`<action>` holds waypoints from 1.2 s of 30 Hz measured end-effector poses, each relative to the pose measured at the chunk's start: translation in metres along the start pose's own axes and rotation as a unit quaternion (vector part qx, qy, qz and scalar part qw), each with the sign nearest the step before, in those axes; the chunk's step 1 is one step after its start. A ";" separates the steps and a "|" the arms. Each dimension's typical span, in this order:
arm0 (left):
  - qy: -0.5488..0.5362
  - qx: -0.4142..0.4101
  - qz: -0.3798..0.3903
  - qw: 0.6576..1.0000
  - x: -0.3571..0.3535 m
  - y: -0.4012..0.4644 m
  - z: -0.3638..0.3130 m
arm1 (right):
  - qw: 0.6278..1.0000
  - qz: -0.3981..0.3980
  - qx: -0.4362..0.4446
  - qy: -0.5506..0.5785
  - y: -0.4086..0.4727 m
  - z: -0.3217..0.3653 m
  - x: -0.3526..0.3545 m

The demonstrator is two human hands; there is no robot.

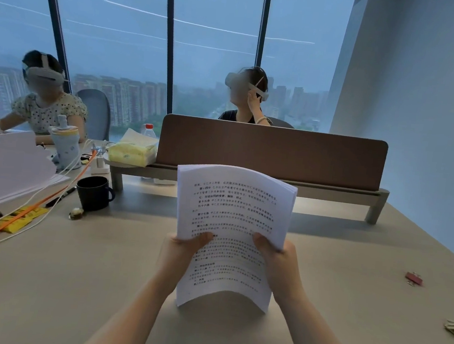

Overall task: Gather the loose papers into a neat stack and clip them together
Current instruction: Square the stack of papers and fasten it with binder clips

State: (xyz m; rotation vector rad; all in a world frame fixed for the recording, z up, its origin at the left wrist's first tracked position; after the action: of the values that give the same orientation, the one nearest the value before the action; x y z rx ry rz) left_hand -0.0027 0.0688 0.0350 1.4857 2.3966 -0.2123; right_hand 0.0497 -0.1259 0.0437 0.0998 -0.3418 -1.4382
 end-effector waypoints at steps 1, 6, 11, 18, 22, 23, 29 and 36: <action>0.001 0.002 0.001 1.000 0.001 -0.001 0.001 | 1.000 0.001 -0.003 -0.003 0.000 -0.002 0.000; 0.006 0.007 0.009 1.000 0.003 -0.008 0.011 | 0.999 0.003 -0.032 -0.037 -0.008 -0.018 0.000; 0.016 -0.012 0.024 1.000 -0.002 -0.010 0.005 | 0.997 0.010 -0.032 -0.076 -0.006 -0.014 0.007; 0.006 0.012 0.082 0.997 -0.024 -0.011 0.004 | 0.999 0.025 -0.019 -0.036 -0.003 0.003 0.045; -0.011 0.077 0.125 0.989 -0.040 -0.013 0.013 | 0.997 0.068 -0.044 0.009 -0.006 0.005 0.074; -0.012 0.092 0.134 0.987 -0.044 -0.014 0.017 | 0.995 0.075 -0.057 0.018 -0.006 0.003 0.081; -0.011 0.164 0.196 0.967 -0.069 -0.022 0.039 | 0.987 0.086 -0.128 0.032 -0.011 -0.022 0.115; -0.025 0.223 0.175 0.959 -0.094 -0.022 0.064 | 0.976 0.066 -0.203 0.048 -0.026 -0.049 0.149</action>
State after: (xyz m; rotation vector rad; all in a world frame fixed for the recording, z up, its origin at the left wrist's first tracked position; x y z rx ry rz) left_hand 0.0280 -0.0393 0.0060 2.0382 2.0824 -0.7326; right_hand 0.0532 -0.2819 0.0153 -0.1832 0.0288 -1.3405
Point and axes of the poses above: each hand's wrist, its own y-axis towards the middle knuckle, its own x-axis out of the back of the hand, z = x × y, the point moved 2 cm from there along y, towards the middle knuckle, and after that the axes turned 13 degrees about -y, right-handed, at the moved point
